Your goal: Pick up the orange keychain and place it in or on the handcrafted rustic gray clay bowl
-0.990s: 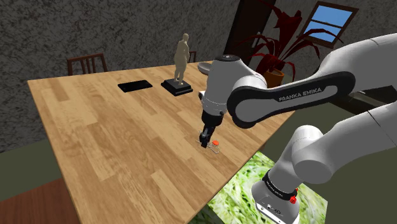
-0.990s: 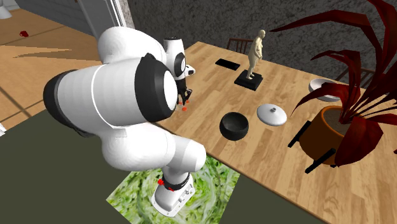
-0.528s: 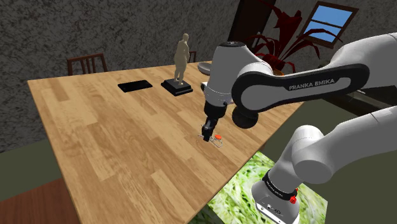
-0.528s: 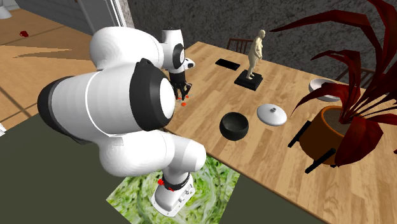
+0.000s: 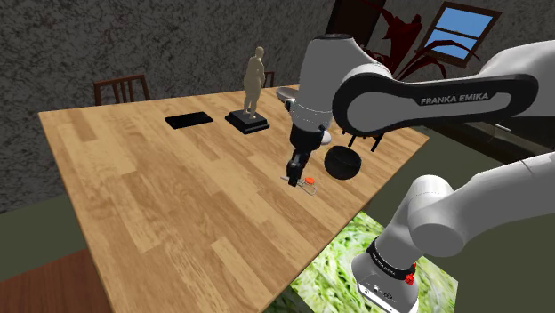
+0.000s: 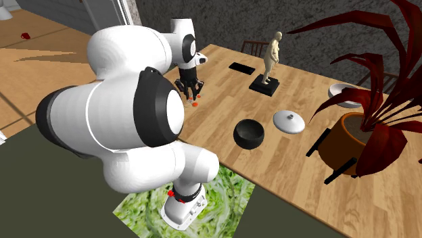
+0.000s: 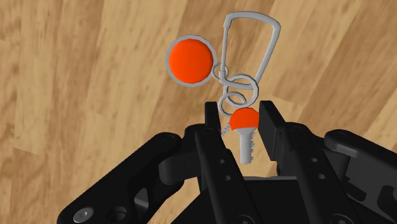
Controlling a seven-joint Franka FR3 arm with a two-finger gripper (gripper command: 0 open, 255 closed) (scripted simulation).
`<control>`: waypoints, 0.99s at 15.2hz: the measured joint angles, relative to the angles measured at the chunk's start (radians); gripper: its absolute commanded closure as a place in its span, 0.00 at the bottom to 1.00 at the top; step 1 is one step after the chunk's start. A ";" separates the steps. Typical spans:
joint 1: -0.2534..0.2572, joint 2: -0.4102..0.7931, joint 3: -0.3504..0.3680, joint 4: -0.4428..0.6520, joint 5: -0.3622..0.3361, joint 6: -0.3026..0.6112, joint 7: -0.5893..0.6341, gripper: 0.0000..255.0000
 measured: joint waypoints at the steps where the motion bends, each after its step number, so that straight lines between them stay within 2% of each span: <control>1: 0.000 -0.004 -0.001 0.011 0.000 -0.015 0.001 1.00; 8: -0.004 -0.016 -0.015 0.095 -0.009 -0.111 -0.003 1.00; 15: -0.052 -0.128 -0.140 0.021 -0.078 -0.154 -0.143 1.00</control>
